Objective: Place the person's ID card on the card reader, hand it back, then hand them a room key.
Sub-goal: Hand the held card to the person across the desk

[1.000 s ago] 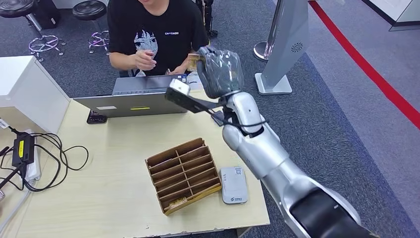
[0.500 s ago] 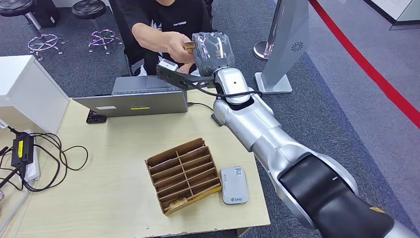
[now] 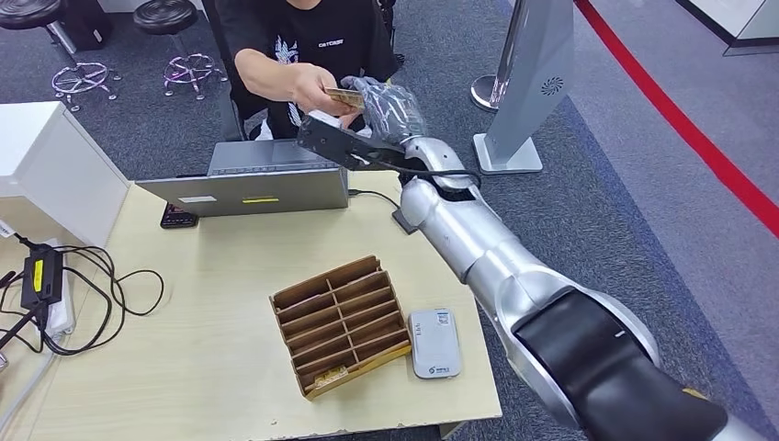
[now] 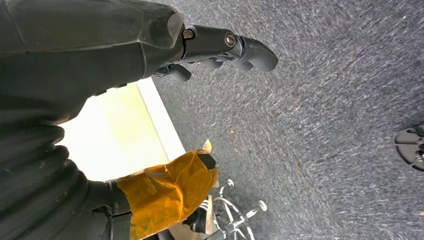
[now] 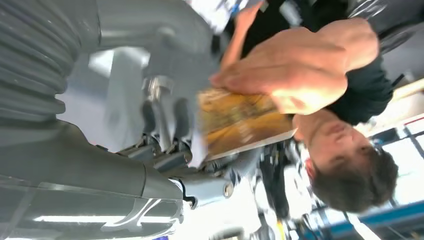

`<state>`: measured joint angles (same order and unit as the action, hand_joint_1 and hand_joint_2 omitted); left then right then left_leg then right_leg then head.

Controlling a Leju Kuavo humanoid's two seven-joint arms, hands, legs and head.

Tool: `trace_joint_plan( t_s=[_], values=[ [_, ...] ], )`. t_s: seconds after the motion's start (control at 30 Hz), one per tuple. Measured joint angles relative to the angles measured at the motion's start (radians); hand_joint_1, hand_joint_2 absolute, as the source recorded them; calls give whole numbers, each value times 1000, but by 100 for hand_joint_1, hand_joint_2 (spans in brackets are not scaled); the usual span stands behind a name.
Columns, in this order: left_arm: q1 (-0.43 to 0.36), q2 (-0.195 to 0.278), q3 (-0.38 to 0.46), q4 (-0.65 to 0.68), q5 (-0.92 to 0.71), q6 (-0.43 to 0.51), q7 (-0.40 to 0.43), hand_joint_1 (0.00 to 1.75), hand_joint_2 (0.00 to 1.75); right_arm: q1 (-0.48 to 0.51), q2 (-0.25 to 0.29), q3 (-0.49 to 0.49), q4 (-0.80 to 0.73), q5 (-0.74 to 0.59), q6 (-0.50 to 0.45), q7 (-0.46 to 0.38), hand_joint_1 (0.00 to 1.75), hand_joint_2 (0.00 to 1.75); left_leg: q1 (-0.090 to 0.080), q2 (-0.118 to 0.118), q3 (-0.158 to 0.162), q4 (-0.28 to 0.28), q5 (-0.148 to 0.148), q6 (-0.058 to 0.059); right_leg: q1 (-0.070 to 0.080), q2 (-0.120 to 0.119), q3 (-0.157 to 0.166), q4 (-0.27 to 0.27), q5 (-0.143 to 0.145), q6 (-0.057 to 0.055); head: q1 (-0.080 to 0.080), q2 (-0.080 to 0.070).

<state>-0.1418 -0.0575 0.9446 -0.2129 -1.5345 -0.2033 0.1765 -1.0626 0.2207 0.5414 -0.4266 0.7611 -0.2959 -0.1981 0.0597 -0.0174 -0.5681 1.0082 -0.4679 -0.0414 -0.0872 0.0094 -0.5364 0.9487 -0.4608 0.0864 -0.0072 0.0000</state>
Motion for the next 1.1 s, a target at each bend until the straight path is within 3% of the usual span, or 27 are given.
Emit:
trace_joint_plan(
  t_s=[0.3,0.47,0.6,0.83,1.1],
  values=[
    [39,8,27,0,37,23,-20,0,175,148,-89,-171,-42,-268,69,-237,0,175,0,-1,0,0,0,0,0,-1,0,-1,0,0,0,0],
    [52,12,57,0,69,29,-21,0,175,319,-166,-289,-109,-497,197,-373,0,175,0,-1,0,0,-2,1,0,-1,1,-1,-1,1,0,0],
    [57,13,76,0,83,33,-20,0,175,444,-232,-408,-123,-649,304,-432,0,175,0,-1,-1,0,-3,1,0,-2,1,-2,-1,1,0,0],
    [61,13,97,0,99,42,-18,0,175,595,-321,-608,-47,-777,381,-426,0,175,0,-2,-1,0,-4,1,0,-2,1,-2,-2,3,0,0],
    [63,13,106,0,104,45,-13,0,175,687,-354,-756,70,-820,398,-308,0,175,0,-1,-1,0,-5,1,0,-2,1,-2,-3,2,0,0]
  ],
)
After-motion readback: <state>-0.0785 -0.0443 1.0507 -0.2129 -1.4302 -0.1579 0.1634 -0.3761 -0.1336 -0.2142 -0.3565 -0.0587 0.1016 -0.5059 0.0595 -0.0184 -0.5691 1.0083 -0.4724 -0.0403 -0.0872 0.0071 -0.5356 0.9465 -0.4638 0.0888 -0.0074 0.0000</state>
